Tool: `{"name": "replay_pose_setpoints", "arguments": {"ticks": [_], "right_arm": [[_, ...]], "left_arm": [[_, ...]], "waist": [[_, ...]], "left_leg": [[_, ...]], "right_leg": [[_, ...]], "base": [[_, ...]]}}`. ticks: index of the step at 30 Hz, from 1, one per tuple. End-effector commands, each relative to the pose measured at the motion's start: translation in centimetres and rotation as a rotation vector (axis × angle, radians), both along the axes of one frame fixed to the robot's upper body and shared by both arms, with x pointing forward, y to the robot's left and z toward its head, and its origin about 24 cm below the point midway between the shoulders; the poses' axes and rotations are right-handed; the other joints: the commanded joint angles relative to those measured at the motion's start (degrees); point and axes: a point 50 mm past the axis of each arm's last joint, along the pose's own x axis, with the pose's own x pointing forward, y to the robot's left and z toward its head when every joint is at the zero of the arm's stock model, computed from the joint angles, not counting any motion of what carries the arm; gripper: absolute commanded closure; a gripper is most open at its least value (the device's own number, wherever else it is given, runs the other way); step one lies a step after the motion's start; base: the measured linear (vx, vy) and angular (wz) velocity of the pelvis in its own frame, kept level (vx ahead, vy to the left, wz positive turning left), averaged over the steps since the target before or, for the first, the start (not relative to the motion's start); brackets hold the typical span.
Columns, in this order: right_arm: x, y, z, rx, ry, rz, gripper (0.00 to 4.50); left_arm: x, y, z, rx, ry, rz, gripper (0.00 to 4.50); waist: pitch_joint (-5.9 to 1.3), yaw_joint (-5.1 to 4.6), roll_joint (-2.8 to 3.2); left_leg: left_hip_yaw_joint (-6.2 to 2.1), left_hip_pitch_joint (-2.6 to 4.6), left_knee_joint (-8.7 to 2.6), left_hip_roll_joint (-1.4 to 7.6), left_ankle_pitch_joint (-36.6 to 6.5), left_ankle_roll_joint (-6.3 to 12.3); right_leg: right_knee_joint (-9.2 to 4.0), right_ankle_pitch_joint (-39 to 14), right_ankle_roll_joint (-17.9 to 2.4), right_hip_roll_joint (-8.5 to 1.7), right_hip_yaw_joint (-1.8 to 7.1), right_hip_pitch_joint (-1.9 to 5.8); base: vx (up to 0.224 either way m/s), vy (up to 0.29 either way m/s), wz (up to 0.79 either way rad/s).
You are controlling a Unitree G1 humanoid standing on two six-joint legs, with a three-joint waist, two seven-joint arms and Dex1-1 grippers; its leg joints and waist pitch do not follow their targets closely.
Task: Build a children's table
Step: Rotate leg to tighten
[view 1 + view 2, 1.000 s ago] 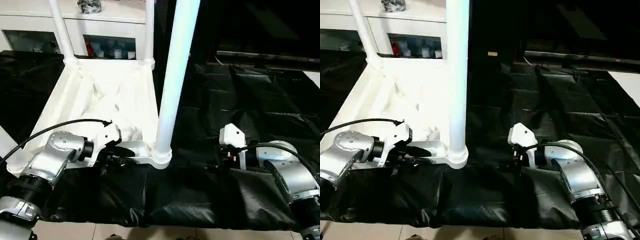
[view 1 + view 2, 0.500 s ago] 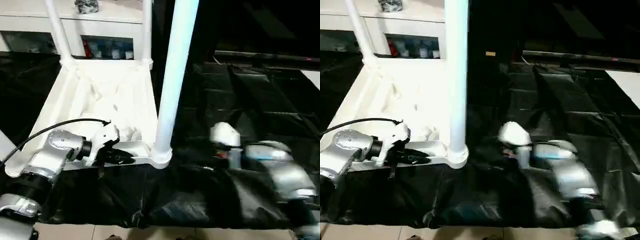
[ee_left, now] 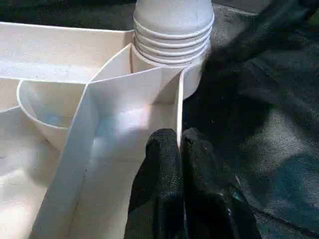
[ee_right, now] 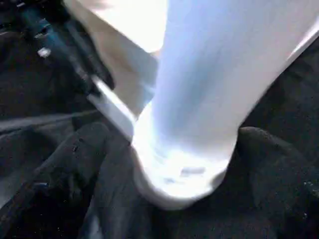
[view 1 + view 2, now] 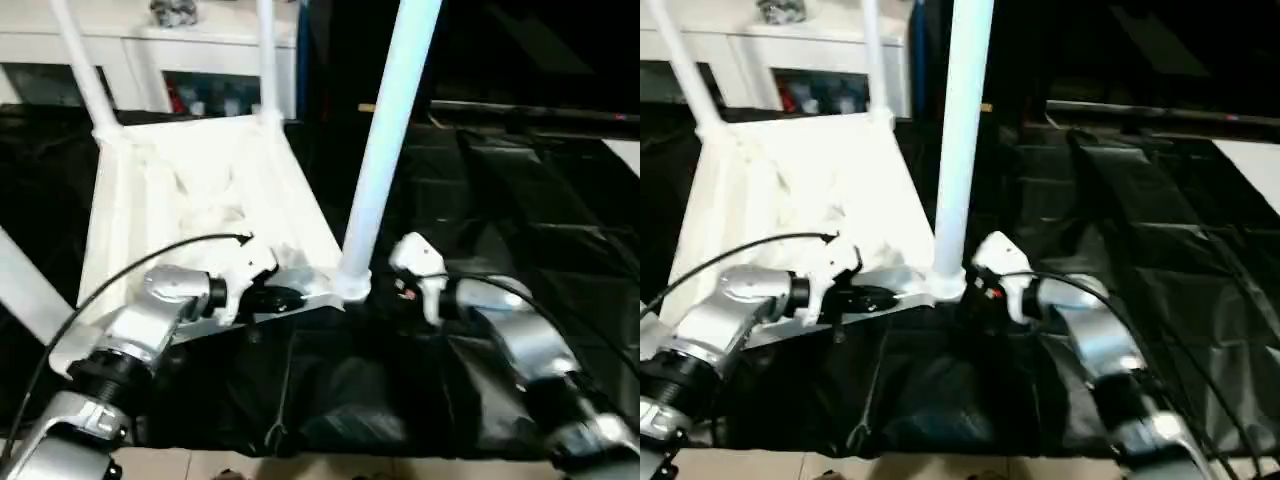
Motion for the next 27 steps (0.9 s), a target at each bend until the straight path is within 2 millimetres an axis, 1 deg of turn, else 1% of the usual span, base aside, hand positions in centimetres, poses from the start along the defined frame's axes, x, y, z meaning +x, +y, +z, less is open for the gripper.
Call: {"name": "replay_pose_setpoints", "arguments": {"ticks": [1, 2, 3, 4, 6, 7, 9, 11, 12, 13, 15, 18, 19, 21, 22, 23, 24, 27], "right_arm": [[0.6, -0.5, 0.4, -0.02, -0.034, -0.034, 0.0], [0.8, -0.5, 0.5, -0.012, -0.033, -0.047, 0.0], [0.9, -0.5, 0.5, -0.007, -0.033, -0.054, 0.28], [1.0, -0.5, 0.5, 0.004, -0.029, -0.054, 0.28], [1.0, -0.4, 0.5, 0.014, -0.024, -0.05, 0.44], [1.1, -0.3, 0.4, 0.012, -0.022, -0.045, 0.44], [1.0, -0.3, 0.3, 0.007, -0.01, -0.032, 0.77], [1.0, -0.2, 0.2, 0.004, -0.007, -0.027, 0.8], [1.0, -0.3, 0.2, 0.001, -0.006, -0.023, 1.04], [1.1, -0.3, 0.1, 0.001, -0.005, -0.022, 1.15], [1.2, -0.3, 0.0, 0.01, -0.001, -0.029, 1.22], [1.4, 0.0, 0.1, 0.032, 0.002, -0.04, 1.57], [1.3, 0.2, 0.0, 0.037, 0.004, -0.039, 1.62], [1.1, 0.8, -0.6, 0.044, 0.018, -0.041, 1.65], [0.9, 1.0, -0.8, 0.047, 0.023, -0.041, 1.71], [0.7, 1.2, -1.1, 0.05, 0.028, -0.047, 1.74], [0.5, 1.5, -1.4, 0.055, 0.033, -0.059, 1.76], [0.2, 2.2, -2.0, 0.064, 0.035, -0.111, 1.77]], "left_arm": [[-0.5, -0.8, -0.7, -0.008, 0.024, -0.008, 4.43], [-0.5, -0.8, -0.7, -0.006, 0.021, -0.004, 4.43], [-0.4, -0.9, -0.7, -0.004, 0.018, -0.001, 4.5], [-0.4, -0.8, -0.7, -0.003, 0.017, 0.001, 4.5], [-0.4, -0.8, -0.7, -0.002, 0.018, 0.0, 4.5], [-0.5, -0.8, -0.7, 0.0, 0.019, -0.002, 4.5], [-0.5, -0.7, -0.8, 0.006, 0.02, -0.004, 4.5], [-0.5, -0.7, -0.8, 0.006, 0.022, -0.004, 4.5], [-0.4, -0.6, -0.8, 0.005, 0.023, 0.001, 4.5], [-0.4, -0.5, -0.8, 0.006, 0.023, 0.005, 4.5], [-0.2, -0.5, -0.7, 0.015, 0.022, 0.011, 4.5], [-0.2, -0.4, -0.5, 0.013, 0.022, 0.013, 4.5], [-0.2, -0.4, -0.5, 0.012, 0.024, 0.02, 4.5], [-0.2, -0.3, -0.6, 0.019, 0.023, 0.049, 4.5], [-0.2, -0.3, -0.7, 0.023, 0.022, 0.061, 4.5], [-0.2, -0.5, -0.8, 0.025, 0.02, 0.074, 4.5], [-0.1, -0.7, -0.9, 0.024, 0.017, 0.094, 4.5], [0.2, -1.4, -0.8, 0.021, 0.003, 0.144, 4.5]], "waist": [[-3.98, 0.06, 0.55], [-4.0, 0.08, 0.39], [-3.99, 0.1, 0.45], [-4.08, 0.09, 0.43], [-4.08, 0.07, 0.45], [-4.05, 0.07, 0.47], [-4.02, 0.05, 0.4], [-3.94, 0.03, 0.42], [-3.95, 0.0, 0.27], [-3.97, 0.02, 0.29], [-3.93, -0.02, 0.22], [-3.91, -0.06, 0.2], [-3.87, -0.1, 0.26], [-3.86, -0.13, 0.21], [-3.79, -0.29, 0.36], [-3.79, -0.34, 0.33], [-3.72, -0.49, 0.15], [-3.66, -0.58, 0.16]], "left_leg": [[-0.11, 0.81, -4.06, 0.98, -14.9, -0.4], [-0.04, 0.64, -4.06, 0.94, -14.5, -0.31], [-0.05, 0.66, -4.07, 0.94, -14.5, -0.29], [-0.03, 0.63, -4.03, 0.92, -14.2, -0.15], [-0.02, 0.51, -4.01, 0.92, -13.9, 0.04], [-0.02, 0.45, -4.04, 0.88, -13.8, 0.07], [0.01, 0.55, -4.01, 0.88, -14.2, 0.1], [-0.04, 0.55, -4.07, 0.92, -14.7, 0.1], [-0.05, 0.54, -4.08, 0.94, -14.7, 0.1], [-0.08, 0.54, -4.1, 0.93, -14.7, 0.07], [-0.05, 0.49, -4.07, 0.92, -14.8, 0.14], [-0.05, 0.52, -4.1, 0.93, -14.8, 0.13], [-0.04, 0.58, -4.1, 0.93, -15.1, 0.09], [-0.07, 0.51, -4.13, 0.91, -15.3, -0.03], [-0.11, 0.51, -4.2, 0.9, -15.6, -0.16], [-0.15, 0.55, -4.23, 0.92, -16.0, -0.33], [-0.08, 0.57, -4.23, 0.97, -16.2, -0.3], [-0.14, 0.7, -4.23, 0.89, -16.9, -0.5]], "right_leg": [[-4.51, -18.7, -10.4, -3.55, 2.16, 2.84], [-4.41, -17.7, -10.4, -3.52, 2.21, 2.98], [-4.39, -17.6, -10.6, -3.6, 2.22, 2.96], [-4.38, -17.0, -10.7, -3.57, 2.19, 3.07], [-4.28, -16.2, -10.8, -3.6, 2.23, 3.12], [-4.31, -16.4, -10.7, -3.59, 2.21, 3.17], [-4.47, -17.6, -10.5, -3.66, 2.19, 3.1], [-4.58, -18.8, -10.0, -3.66, 2.18, 3.04], [-4.58, -19.0, -9.9, -3.65, 2.17, 3.04], [-4.53, -19.2, -10.0, -3.69, 2.16, 3.05], [-4.56, -19.6, -9.9, -3.7, 2.17, 3.0], [-4.61, -19.8, -9.8, -3.7, 2.18, 2.95], [-4.64, -20.3, -9.9, -3.72, 2.16, 2.85], [-4.7, -20.9, -9.6, -3.73, 2.16, 2.92], [-4.8, -21.3, -9.5, -3.69, 2.13, 2.87], [-4.79, -21.9, -9.3, -3.69, 2.11, 2.86], [-4.9, -22.2, -9.2, -3.66, 2.17, 2.75], [-5.25, -24.8, -8.2, -3.67, 2.09, 2.59]], "base": [[0.0, 0.0, 0.0], [0.0, 0.0, 0.0], [0.0, 0.0, 0.0], [0.0, 0.0, 0.0], [0.0, 0.0, 0.0], [0.0, 0.0, 0.0], [0.0, 0.0, 0.0], [0.0, 0.0, 0.0], [0.0, 0.0, 0.0], [0.0, 0.0, 0.0], [0.0, 0.0, 0.0], [0.0, 0.0, 0.0], [0.0, 0.0, 0.0], [0.0, 0.0, 0.0], [0.0, 0.0, 0.0], [0.0, 0.0, 0.0], [0.0, 0.0, 0.0], [0.0, 0.0, 0.0]]}}
